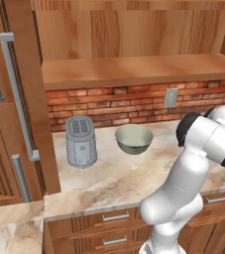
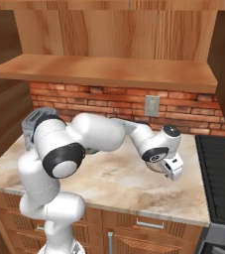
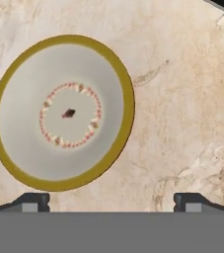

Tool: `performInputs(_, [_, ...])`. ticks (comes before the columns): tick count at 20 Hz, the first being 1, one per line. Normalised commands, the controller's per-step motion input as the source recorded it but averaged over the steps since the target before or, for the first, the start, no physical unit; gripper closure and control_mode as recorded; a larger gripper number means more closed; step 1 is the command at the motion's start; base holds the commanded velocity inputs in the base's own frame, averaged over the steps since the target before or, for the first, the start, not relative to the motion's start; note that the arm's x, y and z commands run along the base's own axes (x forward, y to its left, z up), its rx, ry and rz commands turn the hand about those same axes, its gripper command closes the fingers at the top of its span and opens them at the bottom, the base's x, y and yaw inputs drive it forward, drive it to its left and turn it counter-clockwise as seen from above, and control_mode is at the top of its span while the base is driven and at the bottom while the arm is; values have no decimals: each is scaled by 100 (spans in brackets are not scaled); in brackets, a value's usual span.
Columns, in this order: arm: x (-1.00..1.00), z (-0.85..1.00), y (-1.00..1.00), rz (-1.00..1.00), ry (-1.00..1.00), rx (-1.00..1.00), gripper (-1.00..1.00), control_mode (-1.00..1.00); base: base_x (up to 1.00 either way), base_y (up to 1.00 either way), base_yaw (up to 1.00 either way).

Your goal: Pick up the bowls on the counter and stack them on top of one another in the open cabinet. Place the smaller bowl on top of the larger bowl.

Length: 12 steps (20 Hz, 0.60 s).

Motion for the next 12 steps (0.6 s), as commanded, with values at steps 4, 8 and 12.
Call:
performInputs(4, [16, -7, 0, 0, -5, 0, -100, -100, 0, 0, 0])
performInputs(8, [30, -6, 0, 0, -1, 1, -100, -100, 0, 0, 0])
performInputs(12, [36, -20, -1, 0, 0, 3, -100, -100, 0, 0, 0])
